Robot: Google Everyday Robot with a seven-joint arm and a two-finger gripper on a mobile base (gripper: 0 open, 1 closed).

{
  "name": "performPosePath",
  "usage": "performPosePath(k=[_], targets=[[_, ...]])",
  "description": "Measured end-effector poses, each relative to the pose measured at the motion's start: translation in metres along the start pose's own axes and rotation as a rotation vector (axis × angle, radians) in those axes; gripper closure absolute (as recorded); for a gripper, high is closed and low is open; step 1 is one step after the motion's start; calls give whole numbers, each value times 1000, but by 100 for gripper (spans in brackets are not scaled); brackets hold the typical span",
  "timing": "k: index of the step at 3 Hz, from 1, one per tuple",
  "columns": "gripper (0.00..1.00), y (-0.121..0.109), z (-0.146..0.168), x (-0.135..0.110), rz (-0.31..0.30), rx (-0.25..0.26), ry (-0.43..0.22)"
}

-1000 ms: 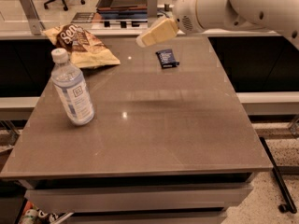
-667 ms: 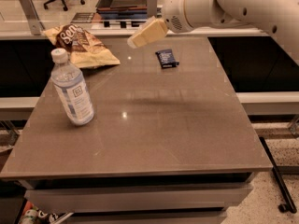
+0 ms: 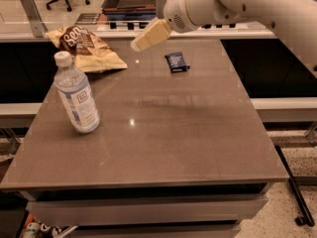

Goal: Pick brown chip bag

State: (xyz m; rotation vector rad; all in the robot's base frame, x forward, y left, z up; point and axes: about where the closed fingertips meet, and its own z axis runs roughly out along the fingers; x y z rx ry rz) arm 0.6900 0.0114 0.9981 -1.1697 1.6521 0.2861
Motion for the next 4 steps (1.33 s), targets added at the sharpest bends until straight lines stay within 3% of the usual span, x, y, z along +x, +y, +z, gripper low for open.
performPosePath(k=[1,2,4], targets=[[0,5,56,8,2,-48,76],[0,16,109,14,21,-108,87],[0,47,179,0,41,-220,9]])
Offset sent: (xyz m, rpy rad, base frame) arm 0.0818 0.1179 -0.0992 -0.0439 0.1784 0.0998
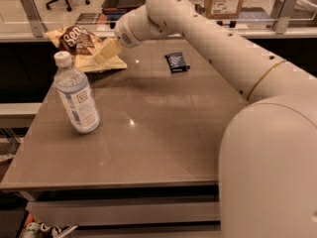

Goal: Pick brown chip bag

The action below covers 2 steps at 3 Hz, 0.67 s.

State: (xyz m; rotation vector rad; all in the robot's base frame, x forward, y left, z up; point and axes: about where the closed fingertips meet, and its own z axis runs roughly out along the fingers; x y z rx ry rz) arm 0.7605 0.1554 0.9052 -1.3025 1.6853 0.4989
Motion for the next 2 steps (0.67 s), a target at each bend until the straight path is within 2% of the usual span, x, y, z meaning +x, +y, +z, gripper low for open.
performPosePath(k=[1,2], targets=[[0,23,28,-15,-18,-67,-50],[0,50,55,-18,-24,-149,-78]])
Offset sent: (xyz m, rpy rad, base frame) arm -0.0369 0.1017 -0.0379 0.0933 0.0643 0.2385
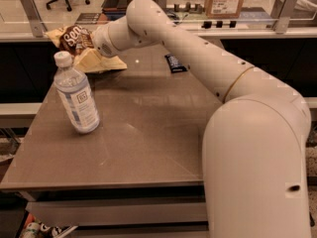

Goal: Pick brown chip bag

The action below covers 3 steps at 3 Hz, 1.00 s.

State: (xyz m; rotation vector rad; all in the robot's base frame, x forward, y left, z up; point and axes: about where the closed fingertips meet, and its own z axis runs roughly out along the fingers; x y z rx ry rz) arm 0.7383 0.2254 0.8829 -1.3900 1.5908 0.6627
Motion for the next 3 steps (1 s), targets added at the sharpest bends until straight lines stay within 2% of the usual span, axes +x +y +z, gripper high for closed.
performPosePath(k=[1,2,3], targets=[[3,15,20,12,12,-42,6],[19,17,24,12,12,-49,7],[42,19,26,13,12,-54,7]])
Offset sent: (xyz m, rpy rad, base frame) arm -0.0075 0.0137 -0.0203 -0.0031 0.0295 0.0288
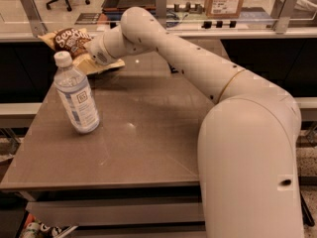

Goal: Pick brown chip bag

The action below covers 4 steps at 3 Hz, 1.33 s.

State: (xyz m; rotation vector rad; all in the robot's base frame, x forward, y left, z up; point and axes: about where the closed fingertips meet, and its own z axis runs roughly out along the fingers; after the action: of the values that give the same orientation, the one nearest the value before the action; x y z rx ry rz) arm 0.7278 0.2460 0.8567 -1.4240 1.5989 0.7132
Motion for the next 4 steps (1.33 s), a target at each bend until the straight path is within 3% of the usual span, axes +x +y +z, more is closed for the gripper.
performPosePath(k=[2,3,4], targets=[[90,4,6,1,0,-10,1],[100,4,7,1,0,-12,1],[100,4,7,1,0,-12,1]])
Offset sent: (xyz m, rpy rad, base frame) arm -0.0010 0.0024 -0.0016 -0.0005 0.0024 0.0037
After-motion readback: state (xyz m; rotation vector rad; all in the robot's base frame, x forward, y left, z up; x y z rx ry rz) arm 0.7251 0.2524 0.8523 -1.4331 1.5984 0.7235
